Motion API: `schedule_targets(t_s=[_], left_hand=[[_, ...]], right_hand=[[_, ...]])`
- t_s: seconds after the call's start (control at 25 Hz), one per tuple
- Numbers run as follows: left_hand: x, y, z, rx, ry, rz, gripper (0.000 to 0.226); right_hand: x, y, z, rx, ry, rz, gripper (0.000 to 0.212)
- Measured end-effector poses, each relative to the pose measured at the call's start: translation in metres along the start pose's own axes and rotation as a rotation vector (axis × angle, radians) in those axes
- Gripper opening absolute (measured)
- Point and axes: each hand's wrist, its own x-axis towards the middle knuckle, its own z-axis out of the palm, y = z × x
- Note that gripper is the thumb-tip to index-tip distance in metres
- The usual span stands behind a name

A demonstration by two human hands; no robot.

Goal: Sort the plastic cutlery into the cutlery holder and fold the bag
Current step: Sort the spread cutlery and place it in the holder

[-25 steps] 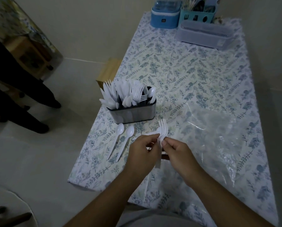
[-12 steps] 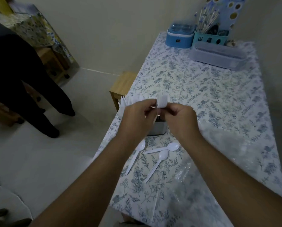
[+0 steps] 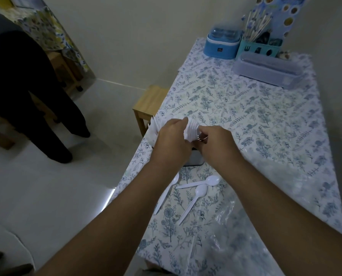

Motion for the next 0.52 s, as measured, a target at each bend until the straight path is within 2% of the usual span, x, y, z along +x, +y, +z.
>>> schedule_targets(t_s=[0.12,0.24,0.36,0.52], left_hand=[[-0.009,0.005,-0.011,-0.021,0.030,-0.007,0.054],[-0.046,-0.007,-0.019,-0.137,0.125,-0.025,0.029],[-0.095,-0.057,0.006,-0.070,0.073,-0.249,0.016],[-0.130,-0.117,0.055,0.097,-0.120,-0.605,0.022]], right_hand=[[-0.006,0.001,-0.004,-0.086,0.030,-0.019,0.018],[-0.028,0.005,-0.006,0.025,0.131,-0.014,0.033],[-0.064,0.020,0.009,0.157,0.084,0.057,0.029],[-0.106,0.047,0.044,0.262,-0.129,0.270,0.023]])
